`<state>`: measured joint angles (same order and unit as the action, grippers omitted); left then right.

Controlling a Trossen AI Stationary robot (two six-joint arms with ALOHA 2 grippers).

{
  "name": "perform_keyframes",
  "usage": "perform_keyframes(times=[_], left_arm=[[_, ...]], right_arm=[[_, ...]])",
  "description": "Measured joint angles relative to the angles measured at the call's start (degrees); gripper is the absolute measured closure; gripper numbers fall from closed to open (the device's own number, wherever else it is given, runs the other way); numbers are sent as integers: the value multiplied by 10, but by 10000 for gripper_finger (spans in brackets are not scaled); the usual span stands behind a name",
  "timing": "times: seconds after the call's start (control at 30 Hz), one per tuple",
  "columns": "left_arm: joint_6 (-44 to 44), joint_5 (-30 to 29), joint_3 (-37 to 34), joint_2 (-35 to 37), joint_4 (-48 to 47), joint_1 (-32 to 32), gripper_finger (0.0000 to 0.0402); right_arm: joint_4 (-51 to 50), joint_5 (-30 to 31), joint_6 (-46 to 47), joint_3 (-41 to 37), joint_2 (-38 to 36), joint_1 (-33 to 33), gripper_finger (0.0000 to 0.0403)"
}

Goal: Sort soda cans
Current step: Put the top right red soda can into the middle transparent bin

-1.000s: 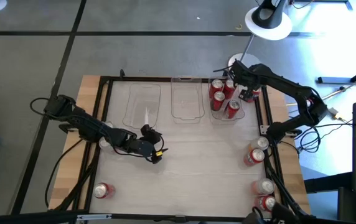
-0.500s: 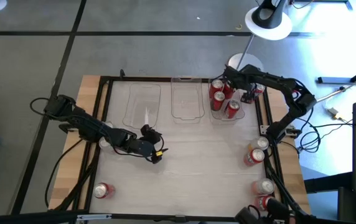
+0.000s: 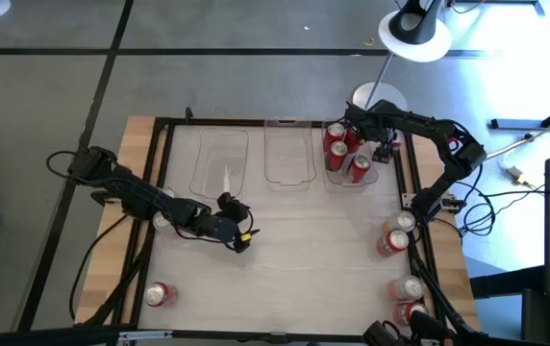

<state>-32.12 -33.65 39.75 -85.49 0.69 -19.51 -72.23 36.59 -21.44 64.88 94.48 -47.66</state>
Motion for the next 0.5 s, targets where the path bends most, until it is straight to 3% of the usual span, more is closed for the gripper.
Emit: perform_keyframes(times=[0.5], left_arm=[[-1,0,0,0,0,0,29]], right_arm=[[-8,-31,0,2,-2,0,47]])
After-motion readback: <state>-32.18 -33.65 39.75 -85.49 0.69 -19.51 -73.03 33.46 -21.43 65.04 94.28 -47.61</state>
